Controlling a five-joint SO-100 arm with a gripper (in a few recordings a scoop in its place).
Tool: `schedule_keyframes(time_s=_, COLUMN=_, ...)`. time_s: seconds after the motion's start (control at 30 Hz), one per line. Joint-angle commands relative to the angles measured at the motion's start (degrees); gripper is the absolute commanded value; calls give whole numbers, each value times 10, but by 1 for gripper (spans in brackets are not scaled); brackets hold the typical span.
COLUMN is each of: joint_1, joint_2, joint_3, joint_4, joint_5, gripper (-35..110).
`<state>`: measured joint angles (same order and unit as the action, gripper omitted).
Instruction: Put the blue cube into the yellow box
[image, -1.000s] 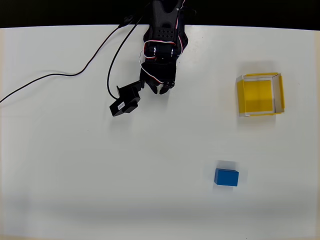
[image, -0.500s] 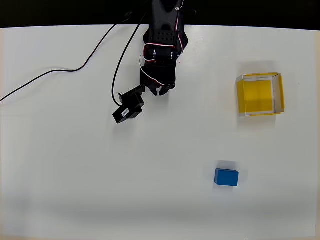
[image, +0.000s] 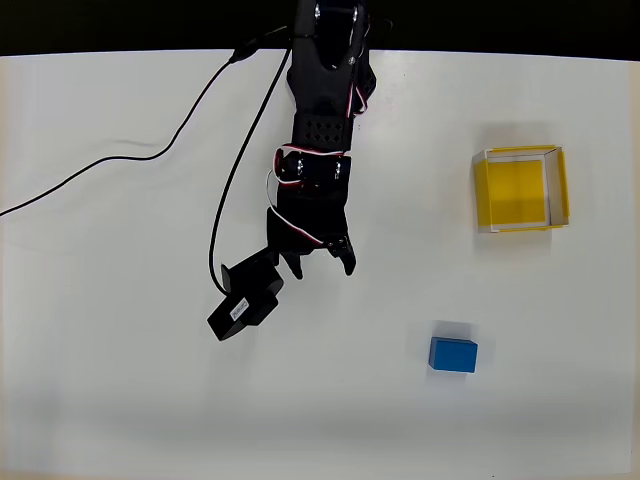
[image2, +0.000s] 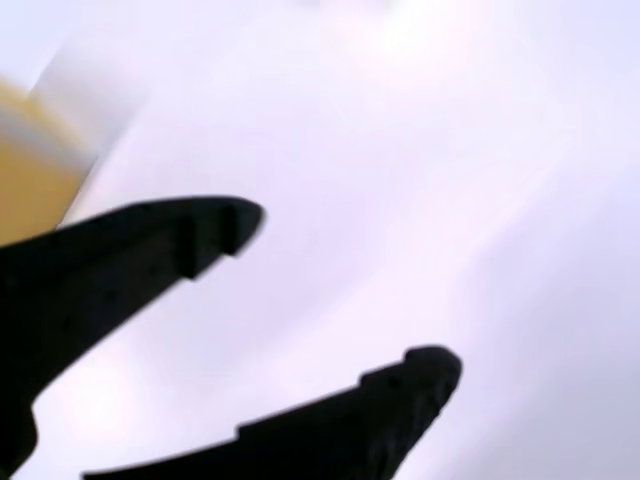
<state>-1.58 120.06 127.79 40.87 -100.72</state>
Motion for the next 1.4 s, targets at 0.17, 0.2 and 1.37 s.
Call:
schedule_keyframes(time_s=0.17, joint_1=-58, joint_2=-162, joint_3=-258, joint_4=-141, joint_5=66, gripper=42)
schedule_keyframes(time_s=0.2, joint_1=-64, joint_2=-180, joint_3=-271, joint_4=-156, joint_5=67, gripper=42)
schedule_keyframes(time_s=1.37, joint_1=-252, joint_2=-548, joint_3=-463, joint_4=-342, joint_5=-30, gripper=47)
